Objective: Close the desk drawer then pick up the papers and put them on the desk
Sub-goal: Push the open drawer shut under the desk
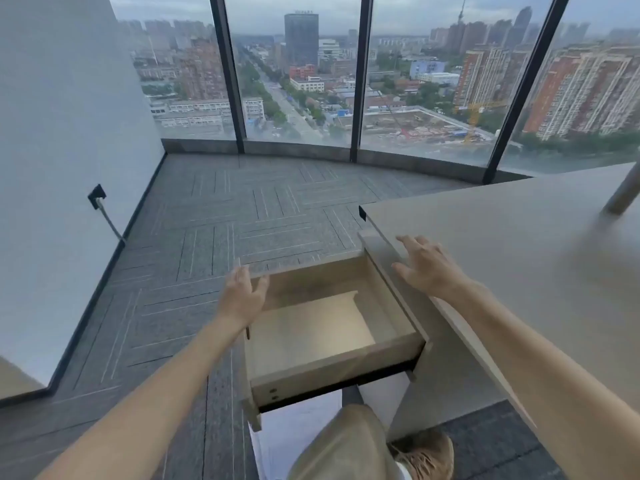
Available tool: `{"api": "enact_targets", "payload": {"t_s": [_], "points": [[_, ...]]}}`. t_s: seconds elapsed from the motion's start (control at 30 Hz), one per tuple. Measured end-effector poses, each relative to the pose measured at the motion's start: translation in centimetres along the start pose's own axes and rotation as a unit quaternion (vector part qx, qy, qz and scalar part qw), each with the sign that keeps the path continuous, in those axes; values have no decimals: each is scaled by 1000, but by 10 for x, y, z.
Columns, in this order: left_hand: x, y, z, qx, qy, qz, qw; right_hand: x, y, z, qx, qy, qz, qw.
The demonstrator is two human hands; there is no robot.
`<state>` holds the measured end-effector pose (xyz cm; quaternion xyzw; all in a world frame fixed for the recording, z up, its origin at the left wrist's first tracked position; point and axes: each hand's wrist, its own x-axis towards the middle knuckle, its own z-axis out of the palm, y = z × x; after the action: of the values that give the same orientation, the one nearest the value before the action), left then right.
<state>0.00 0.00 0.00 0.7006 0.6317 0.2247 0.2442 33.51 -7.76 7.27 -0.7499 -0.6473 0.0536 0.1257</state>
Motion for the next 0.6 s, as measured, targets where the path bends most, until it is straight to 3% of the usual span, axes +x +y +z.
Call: {"api": "enact_targets", "payload": {"t_s": [0.1, 0.2, 0.27, 0.4, 0.6], "points": [[12, -27, 8, -96, 0, -133, 986, 23, 18, 10, -48, 4, 0, 999], [21, -60, 21, -246, -48, -281, 926, 43, 25, 20, -63, -15, -5, 998], [17, -58, 22, -325, -44, -322, 888, 54, 29, 22, -53, -10, -4, 999], [13, -54, 25, -329, -11, -329, 885, 60, 35, 29, -51, 4, -14, 999], [20, -43, 45, -296, -44, -286, 910, 60, 32, 29, -48, 12, -13, 999]]}}
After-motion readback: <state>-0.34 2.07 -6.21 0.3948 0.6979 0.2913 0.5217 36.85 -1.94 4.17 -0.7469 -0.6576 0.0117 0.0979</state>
